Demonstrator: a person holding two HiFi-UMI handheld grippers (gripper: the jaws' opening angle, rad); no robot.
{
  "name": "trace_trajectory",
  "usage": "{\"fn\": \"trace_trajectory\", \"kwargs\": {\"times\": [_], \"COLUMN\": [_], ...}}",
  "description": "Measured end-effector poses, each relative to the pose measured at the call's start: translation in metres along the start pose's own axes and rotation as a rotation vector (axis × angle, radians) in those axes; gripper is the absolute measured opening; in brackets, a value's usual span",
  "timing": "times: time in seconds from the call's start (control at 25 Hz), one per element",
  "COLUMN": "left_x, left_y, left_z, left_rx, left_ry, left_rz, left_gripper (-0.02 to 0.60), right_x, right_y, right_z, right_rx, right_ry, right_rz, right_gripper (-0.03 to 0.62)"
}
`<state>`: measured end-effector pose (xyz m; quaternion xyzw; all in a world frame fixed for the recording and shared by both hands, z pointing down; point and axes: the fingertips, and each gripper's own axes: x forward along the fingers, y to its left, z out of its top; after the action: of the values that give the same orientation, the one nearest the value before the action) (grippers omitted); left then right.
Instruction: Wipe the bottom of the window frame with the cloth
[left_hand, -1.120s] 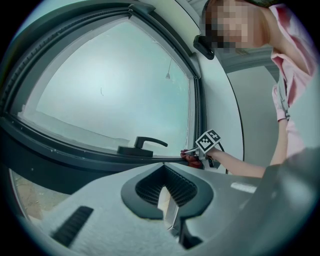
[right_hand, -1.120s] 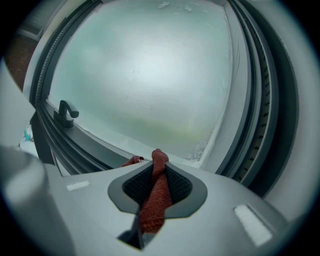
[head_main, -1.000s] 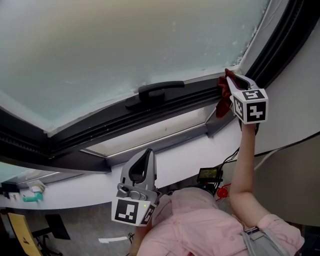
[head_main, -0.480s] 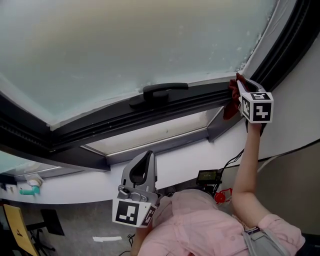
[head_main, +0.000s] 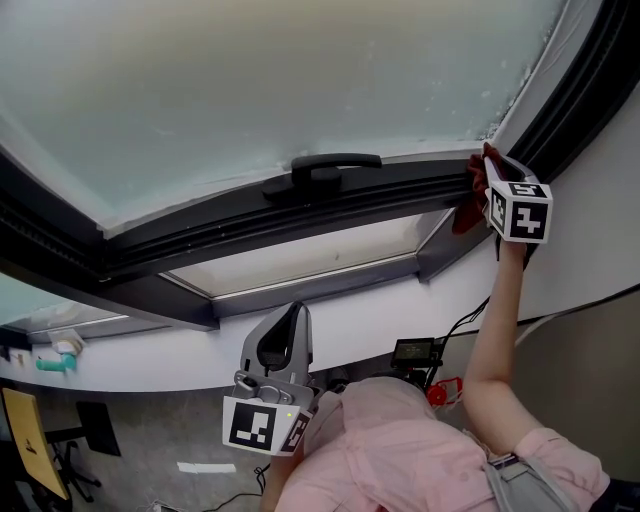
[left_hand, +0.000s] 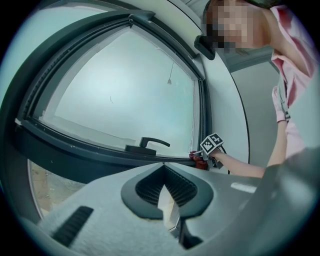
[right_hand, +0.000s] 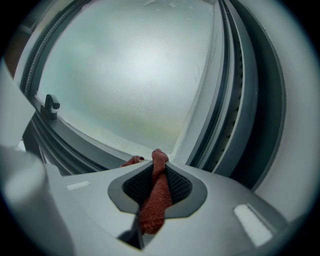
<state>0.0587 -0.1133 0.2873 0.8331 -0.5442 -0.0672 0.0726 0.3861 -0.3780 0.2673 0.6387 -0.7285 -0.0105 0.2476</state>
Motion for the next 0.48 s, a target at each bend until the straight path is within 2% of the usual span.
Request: {"fn": "trace_trajectory", "kwargs": {"times": [0.24, 0.48], "left_x": [-0.006, -0.0035], "left_y": [-0.005, -0.0093], "left_z": [-0.0036, -0.0043], "left_rx": [-0.001, 0.0], "left_ry": [0.008, 0.005], "left_rz": [0.014, 0.007], "left_gripper": [-0.006, -0.006], "right_x": [-0.0002, 0.0007], "right_y": [0.0061, 0.0054], "right_z": [0.002, 0.0012], "right_rx": [-0.069, -0.042], "right_ry": [0.017, -0.016], "right_rz": [0.009, 0.052], "right_gripper": [0.058, 0.057]}}
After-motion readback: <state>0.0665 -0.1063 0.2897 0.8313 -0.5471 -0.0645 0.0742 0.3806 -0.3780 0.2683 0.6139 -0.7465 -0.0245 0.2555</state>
